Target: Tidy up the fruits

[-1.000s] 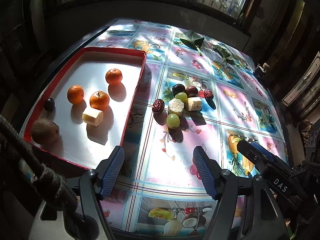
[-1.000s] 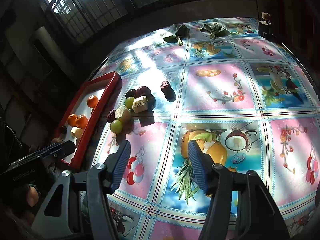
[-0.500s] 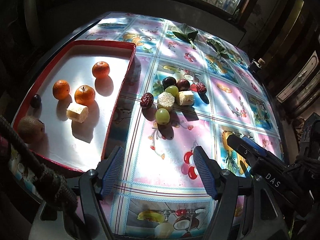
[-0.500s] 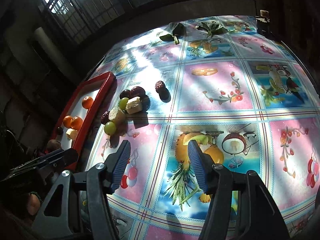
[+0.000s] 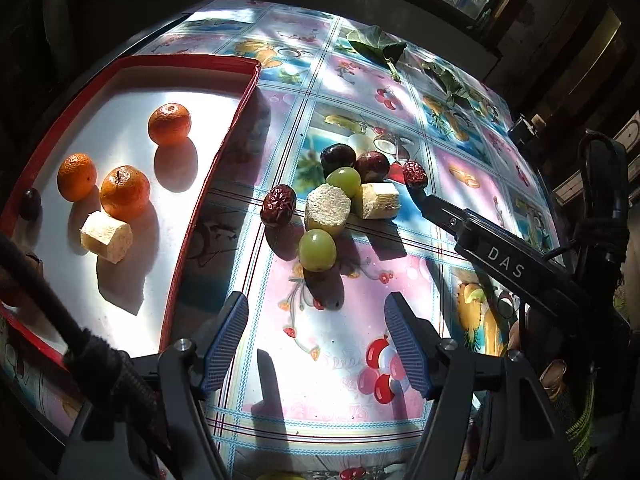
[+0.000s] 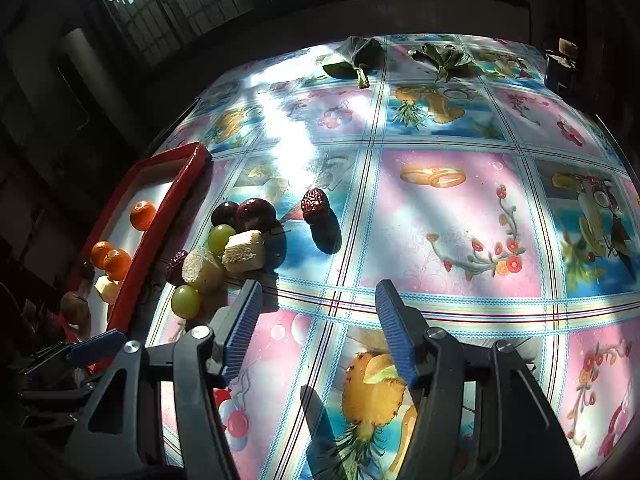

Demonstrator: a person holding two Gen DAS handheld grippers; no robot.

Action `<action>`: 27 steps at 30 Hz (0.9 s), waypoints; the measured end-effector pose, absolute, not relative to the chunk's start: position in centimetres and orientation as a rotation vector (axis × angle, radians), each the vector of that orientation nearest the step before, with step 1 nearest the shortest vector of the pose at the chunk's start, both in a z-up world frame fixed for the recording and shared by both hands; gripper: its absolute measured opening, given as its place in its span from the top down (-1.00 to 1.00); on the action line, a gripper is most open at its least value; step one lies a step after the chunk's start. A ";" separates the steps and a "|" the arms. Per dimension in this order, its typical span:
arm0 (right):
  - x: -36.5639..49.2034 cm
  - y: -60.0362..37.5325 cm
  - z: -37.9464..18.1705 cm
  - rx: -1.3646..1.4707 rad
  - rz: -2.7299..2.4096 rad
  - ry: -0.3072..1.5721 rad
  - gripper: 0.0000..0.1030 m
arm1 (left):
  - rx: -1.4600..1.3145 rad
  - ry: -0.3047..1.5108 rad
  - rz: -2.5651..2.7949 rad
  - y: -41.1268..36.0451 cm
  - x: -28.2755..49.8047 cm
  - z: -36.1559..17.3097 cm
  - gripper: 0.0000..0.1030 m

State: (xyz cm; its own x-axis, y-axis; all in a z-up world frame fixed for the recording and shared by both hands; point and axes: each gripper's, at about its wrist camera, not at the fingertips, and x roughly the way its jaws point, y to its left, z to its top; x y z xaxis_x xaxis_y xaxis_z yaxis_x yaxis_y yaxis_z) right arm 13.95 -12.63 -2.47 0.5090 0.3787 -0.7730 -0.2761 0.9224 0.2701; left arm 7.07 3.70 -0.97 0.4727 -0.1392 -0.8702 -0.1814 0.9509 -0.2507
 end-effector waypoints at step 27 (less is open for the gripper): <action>17.0 -10.1 -2.1 -0.012 0.391 0.925 0.57 | -0.252 1.047 0.049 3.4 7.3 -0.7 0.58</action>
